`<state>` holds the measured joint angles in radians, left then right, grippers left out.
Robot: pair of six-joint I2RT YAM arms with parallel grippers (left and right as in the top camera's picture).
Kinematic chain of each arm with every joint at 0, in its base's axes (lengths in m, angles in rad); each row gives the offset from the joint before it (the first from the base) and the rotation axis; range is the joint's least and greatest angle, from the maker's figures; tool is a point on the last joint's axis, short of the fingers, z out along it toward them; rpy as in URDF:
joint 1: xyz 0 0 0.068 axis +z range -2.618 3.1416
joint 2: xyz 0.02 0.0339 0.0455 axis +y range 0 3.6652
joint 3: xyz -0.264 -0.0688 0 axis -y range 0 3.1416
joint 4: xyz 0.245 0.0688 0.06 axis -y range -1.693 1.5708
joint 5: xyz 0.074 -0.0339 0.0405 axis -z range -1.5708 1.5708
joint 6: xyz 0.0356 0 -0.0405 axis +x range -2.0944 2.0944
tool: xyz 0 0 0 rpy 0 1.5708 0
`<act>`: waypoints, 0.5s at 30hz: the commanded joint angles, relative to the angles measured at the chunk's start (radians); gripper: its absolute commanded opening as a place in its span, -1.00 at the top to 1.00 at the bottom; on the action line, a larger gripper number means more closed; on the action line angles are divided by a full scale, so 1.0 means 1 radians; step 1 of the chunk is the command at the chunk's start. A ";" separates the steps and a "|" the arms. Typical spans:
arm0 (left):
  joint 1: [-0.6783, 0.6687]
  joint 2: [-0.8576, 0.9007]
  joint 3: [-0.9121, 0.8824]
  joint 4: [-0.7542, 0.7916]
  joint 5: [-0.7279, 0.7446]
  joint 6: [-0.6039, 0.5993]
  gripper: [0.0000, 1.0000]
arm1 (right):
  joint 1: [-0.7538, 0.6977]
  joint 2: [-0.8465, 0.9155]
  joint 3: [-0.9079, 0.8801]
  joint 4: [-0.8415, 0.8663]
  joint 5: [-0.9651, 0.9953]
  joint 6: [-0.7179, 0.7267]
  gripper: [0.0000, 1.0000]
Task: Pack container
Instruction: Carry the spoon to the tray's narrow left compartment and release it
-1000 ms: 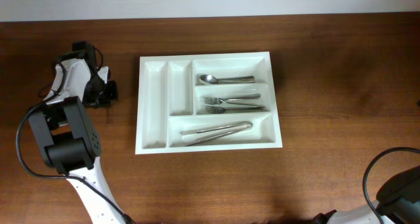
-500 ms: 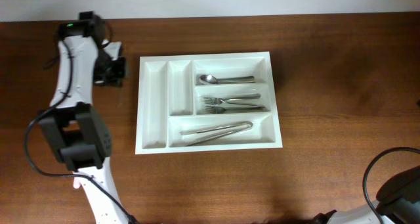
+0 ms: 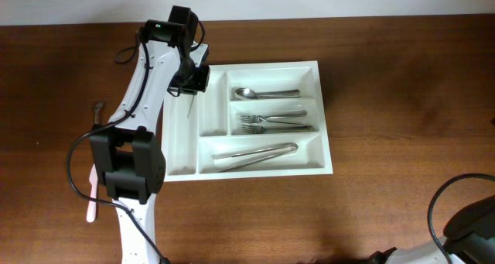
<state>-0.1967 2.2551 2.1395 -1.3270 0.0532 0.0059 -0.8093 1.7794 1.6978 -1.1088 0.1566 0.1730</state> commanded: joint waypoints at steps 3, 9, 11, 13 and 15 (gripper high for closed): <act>0.058 -0.034 0.019 -0.015 -0.050 -0.041 0.95 | -0.003 0.001 -0.008 0.002 0.005 0.003 -0.97; 0.096 -0.034 0.005 -0.041 -0.050 -0.074 0.90 | -0.003 0.001 -0.008 0.002 0.005 0.003 -0.97; 0.097 -0.031 0.002 -0.041 -0.050 -0.074 0.88 | -0.003 0.001 -0.008 0.002 0.005 0.003 -0.97; 0.095 -0.029 0.002 -0.043 -0.050 -0.074 0.87 | -0.003 0.001 -0.008 0.002 0.005 0.003 -0.98; 0.092 -0.029 -0.001 -0.048 -0.050 -0.074 0.87 | -0.003 0.001 -0.008 0.002 0.005 0.003 -0.97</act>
<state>-0.0959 2.2551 2.1395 -1.3685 0.0101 -0.0505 -0.8093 1.7794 1.6978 -1.1088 0.1566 0.1730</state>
